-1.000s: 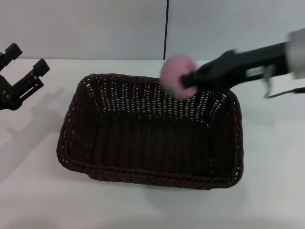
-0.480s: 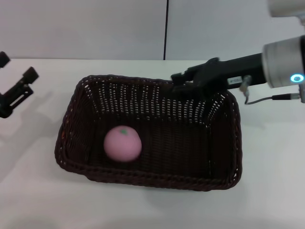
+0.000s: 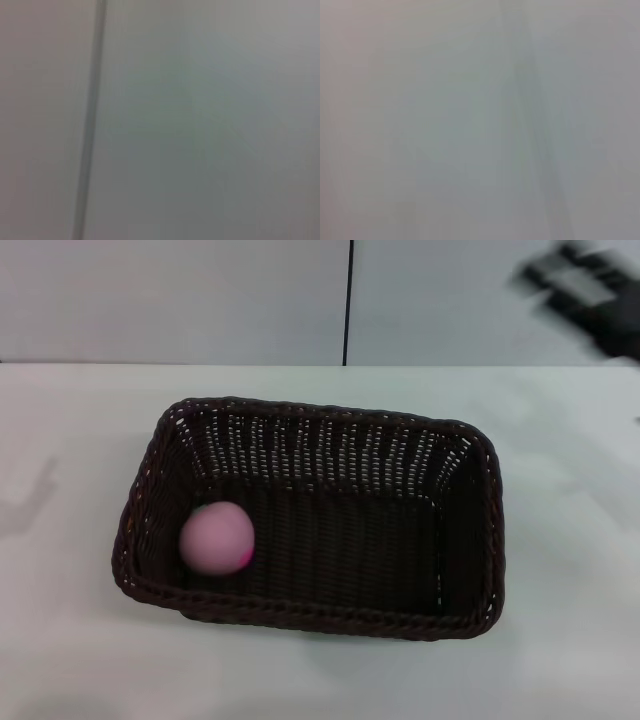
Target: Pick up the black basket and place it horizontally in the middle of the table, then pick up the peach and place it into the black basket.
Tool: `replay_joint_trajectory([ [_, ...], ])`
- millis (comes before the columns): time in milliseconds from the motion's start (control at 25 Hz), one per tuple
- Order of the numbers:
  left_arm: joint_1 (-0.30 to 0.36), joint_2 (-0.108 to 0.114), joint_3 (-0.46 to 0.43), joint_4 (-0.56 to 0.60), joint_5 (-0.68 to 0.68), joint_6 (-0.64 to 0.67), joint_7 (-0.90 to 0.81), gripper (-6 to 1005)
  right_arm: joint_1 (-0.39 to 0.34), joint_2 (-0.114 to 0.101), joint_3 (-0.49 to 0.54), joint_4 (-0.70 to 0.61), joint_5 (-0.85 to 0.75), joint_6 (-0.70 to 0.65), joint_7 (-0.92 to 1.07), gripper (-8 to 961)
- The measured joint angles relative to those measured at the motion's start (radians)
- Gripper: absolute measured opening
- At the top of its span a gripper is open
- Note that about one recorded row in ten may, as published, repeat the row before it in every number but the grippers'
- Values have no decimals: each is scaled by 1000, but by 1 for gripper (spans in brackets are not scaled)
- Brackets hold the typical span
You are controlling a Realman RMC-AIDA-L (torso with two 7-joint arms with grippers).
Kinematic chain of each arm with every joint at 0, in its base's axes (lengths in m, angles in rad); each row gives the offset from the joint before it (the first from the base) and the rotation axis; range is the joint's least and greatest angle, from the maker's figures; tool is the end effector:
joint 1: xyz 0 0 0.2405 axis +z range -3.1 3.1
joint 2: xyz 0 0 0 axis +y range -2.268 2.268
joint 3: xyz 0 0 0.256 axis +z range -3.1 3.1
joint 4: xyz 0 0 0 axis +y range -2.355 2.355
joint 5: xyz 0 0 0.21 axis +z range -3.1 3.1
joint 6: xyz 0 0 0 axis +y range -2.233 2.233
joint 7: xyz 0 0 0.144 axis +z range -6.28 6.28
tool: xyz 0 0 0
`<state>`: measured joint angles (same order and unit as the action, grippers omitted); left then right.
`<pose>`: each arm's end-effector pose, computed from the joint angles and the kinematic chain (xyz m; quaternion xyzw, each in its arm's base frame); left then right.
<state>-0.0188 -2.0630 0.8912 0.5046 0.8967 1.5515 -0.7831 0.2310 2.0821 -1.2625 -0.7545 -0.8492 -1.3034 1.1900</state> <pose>-0.3600 0.2187 0.0755 -0.7139 -0.1920 -0.4159 0.5296 0.2454 0.3220 0.0336 -0.7781 0.2245 0.4970 0.3117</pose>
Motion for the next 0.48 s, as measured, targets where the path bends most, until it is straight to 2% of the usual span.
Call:
replay_joint_trajectory([
  [40, 0, 0, 0, 0, 0, 0, 0, 801, 12, 1, -4, 106, 128, -42, -99, 690],
  [80, -21, 1, -114, -110, -5, 45, 71, 801, 39, 2, -8, 252, 269, -109, -204, 715],
  [120, -21, 1, -114, -110, -5, 45, 71, 801, 68, 3, -11, 385, 383, -173, -305, 741],
  [160, -28, 0, -154, -150, -4, 63, 102, 801, 100, 5, -12, 507, 487, -241, -400, 766],
  [240, -28, 0, -154, -150, -4, 63, 102, 801, 151, 9, -6, 714, 627, -339, -548, 766],
  [280, -40, -2, -197, -183, -4, 80, 127, 801, 159, 10, -3, 765, 654, -354, -579, 766],
  [360, -50, 0, -217, -199, -4, 79, 135, 801, 164, 11, 0, 834, 673, -361, -619, 766],
  [480, -72, -1, -262, -243, -4, 82, 158, 801, 164, 11, 1, 828, 654, -356, -624, 766],
])
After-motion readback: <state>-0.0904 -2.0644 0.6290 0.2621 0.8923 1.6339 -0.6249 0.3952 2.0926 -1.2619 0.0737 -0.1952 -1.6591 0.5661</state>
